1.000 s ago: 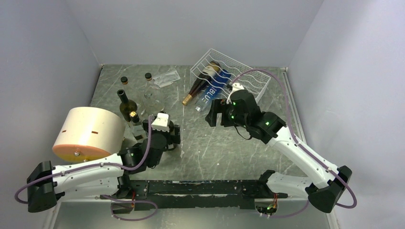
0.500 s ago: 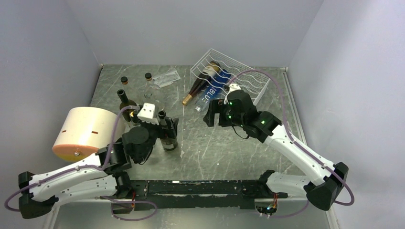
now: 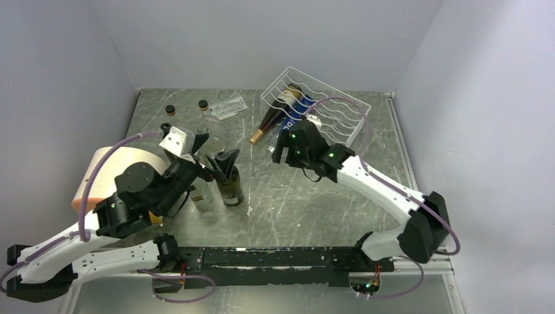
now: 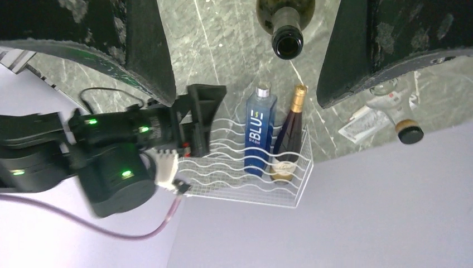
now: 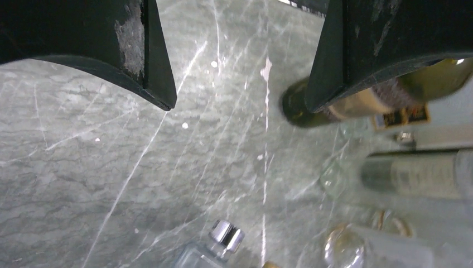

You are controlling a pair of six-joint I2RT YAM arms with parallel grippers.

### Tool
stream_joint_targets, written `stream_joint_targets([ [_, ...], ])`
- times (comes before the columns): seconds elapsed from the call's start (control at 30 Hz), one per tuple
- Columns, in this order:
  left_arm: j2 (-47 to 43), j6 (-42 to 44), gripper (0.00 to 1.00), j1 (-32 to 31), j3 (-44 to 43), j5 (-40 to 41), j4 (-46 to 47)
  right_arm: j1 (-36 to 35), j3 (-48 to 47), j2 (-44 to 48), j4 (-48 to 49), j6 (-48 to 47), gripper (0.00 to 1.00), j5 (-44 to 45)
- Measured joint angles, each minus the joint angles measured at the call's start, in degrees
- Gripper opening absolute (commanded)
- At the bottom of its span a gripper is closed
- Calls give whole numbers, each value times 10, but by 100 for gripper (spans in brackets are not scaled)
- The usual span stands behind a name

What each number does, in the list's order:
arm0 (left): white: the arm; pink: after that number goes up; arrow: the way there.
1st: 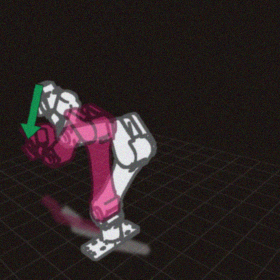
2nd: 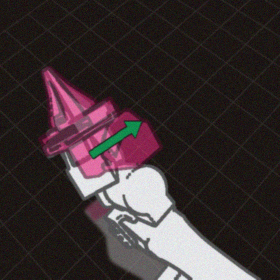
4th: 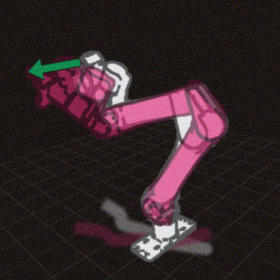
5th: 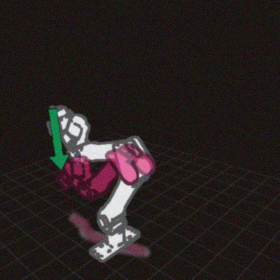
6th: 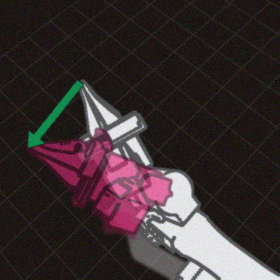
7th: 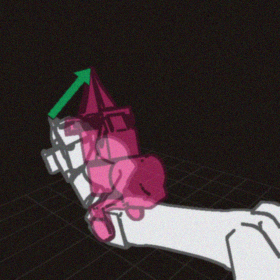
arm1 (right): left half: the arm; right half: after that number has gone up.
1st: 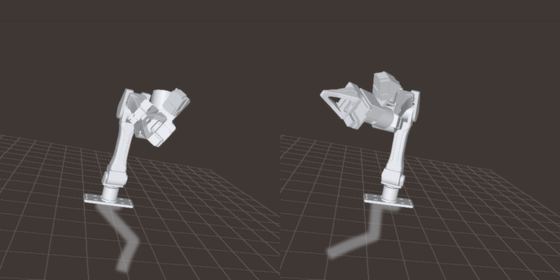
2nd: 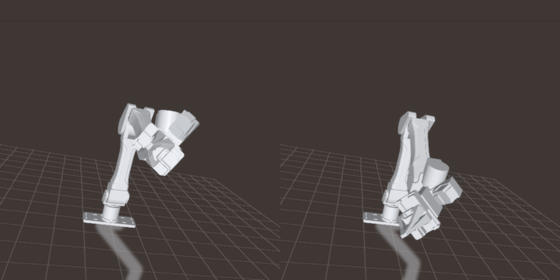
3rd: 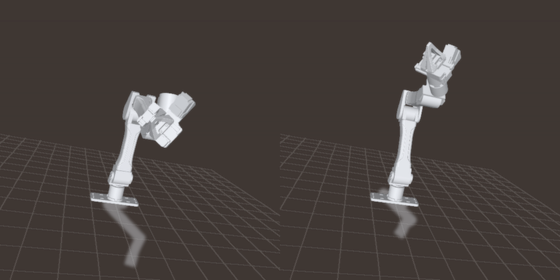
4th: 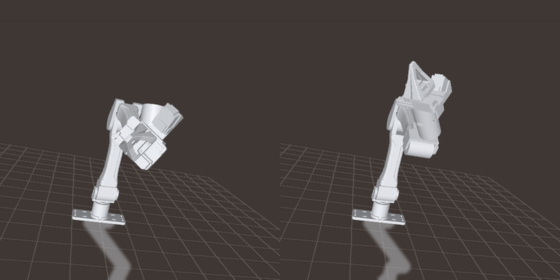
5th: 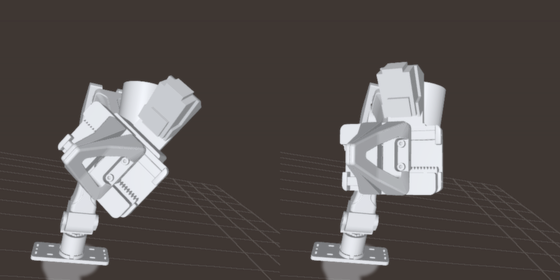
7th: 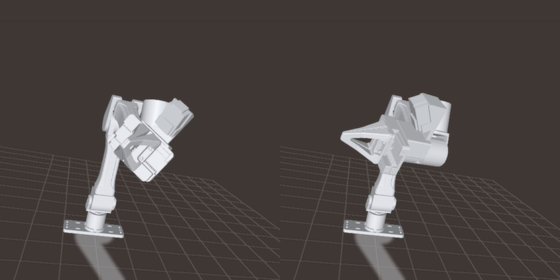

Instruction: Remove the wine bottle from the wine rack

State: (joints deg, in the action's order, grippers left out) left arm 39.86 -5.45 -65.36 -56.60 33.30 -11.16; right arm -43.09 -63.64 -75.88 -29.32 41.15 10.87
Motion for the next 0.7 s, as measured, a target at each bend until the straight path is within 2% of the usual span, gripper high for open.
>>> stream_joint_targets([
  [0.33,-44,61,100,0,-30,-58,-56,52,-65,-175,53,103,91,69],
  [0.7,-115,74,100,0,-47,-64,-142,66,-175,-344,65,127,91,117],
])
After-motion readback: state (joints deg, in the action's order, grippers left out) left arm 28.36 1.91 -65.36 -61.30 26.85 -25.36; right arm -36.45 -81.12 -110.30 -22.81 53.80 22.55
